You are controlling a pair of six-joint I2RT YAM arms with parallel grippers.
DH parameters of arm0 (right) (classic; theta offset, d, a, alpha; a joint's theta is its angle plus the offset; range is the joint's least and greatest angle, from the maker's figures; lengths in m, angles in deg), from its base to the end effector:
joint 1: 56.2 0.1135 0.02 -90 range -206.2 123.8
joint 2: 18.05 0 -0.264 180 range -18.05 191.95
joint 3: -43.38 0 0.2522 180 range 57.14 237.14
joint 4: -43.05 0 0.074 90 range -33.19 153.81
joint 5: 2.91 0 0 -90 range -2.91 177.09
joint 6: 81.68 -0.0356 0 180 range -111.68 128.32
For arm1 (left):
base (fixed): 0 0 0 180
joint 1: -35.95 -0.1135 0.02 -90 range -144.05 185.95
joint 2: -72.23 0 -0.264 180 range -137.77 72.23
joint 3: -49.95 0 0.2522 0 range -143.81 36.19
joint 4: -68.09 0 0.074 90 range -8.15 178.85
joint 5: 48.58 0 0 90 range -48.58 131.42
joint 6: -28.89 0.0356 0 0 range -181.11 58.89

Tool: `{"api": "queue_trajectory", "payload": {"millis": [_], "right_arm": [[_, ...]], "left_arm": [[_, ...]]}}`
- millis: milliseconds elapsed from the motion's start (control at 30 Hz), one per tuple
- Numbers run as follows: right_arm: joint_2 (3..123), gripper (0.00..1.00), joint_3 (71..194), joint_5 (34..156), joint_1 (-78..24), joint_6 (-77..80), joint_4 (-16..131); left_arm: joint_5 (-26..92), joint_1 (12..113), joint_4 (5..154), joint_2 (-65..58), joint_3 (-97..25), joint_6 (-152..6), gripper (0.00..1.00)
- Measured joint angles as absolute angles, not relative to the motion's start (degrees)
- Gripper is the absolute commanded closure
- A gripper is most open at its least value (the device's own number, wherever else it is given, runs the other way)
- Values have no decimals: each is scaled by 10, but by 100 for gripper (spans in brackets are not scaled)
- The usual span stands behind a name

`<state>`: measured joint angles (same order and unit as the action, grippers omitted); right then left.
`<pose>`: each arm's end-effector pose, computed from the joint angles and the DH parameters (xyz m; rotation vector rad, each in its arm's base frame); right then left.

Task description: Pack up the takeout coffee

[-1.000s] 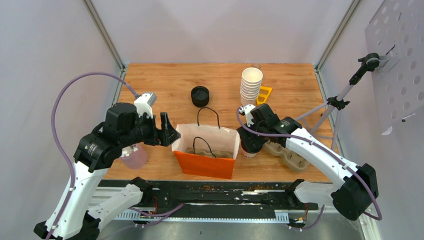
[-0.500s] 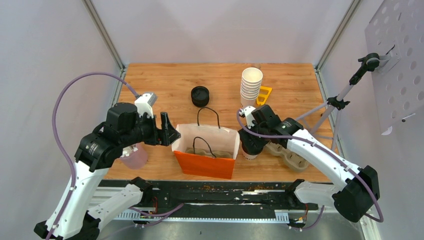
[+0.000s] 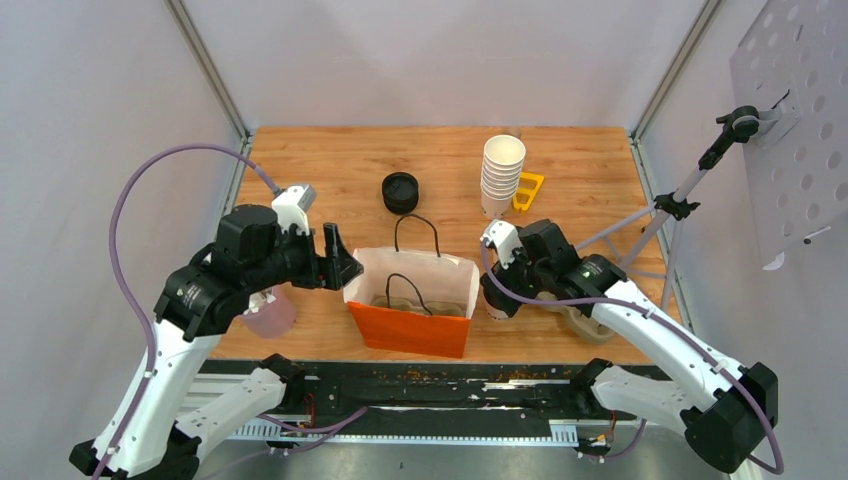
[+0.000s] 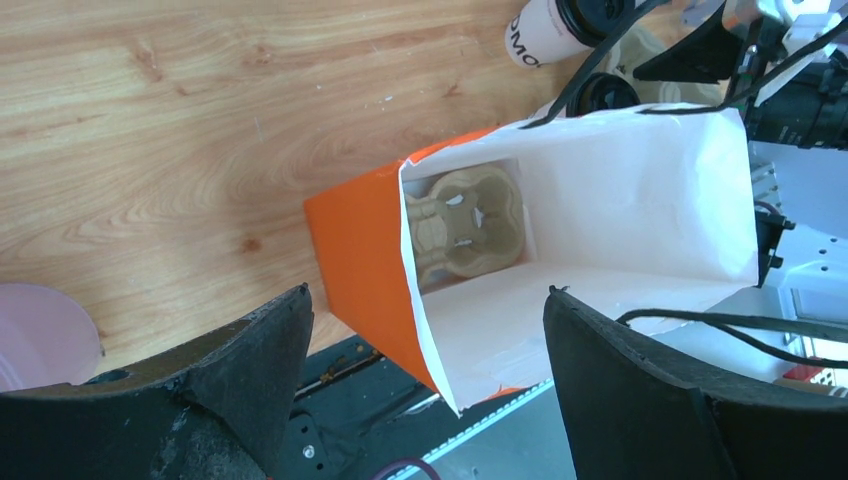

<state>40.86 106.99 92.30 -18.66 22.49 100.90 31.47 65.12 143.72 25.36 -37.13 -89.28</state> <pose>0.1571 0.1248 0.2727 -1.1312 2.2468 0.2818 0.1027 -0.0643 0.4058 0.1222 2.2772 -0.7379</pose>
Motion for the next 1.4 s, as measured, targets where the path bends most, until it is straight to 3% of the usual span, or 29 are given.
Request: {"api": "queue_trajectory", "payload": {"millis": [700, 1067, 1400], "right_arm": [[395, 16, 1029, 1062, -255, 326, 978], [387, 28, 1017, 1071, -256, 335, 957], [334, 31, 1026, 1054, -256, 333, 978]], "left_arm": [[350, 651, 1365, 225, -384, -876, 4], [360, 651, 1375, 229, -386, -875, 5], [364, 651, 1396, 231, -386, -874, 6]]}}
